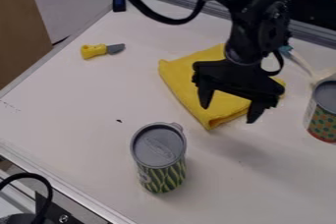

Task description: Move the can on the right towards the upper right corner of the table

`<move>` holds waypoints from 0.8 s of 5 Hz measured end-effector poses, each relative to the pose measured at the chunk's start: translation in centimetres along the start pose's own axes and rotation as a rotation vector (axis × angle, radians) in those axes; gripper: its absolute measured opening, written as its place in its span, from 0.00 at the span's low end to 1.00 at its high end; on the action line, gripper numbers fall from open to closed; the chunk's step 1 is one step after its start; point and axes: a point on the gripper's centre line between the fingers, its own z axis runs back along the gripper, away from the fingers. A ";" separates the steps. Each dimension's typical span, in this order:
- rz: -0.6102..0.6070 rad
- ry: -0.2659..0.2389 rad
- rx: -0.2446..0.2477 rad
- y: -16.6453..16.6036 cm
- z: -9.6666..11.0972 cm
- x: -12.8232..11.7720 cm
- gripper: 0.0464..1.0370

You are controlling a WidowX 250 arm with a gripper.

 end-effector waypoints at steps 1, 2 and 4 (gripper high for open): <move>0.023 0.039 -0.060 1.8 0.3 1.5 0.96; 0.104 0.006 -0.058 4.0 0.7 3.4 0.96; 0.211 -0.061 -0.055 6.0 -0.2 7.3 0.96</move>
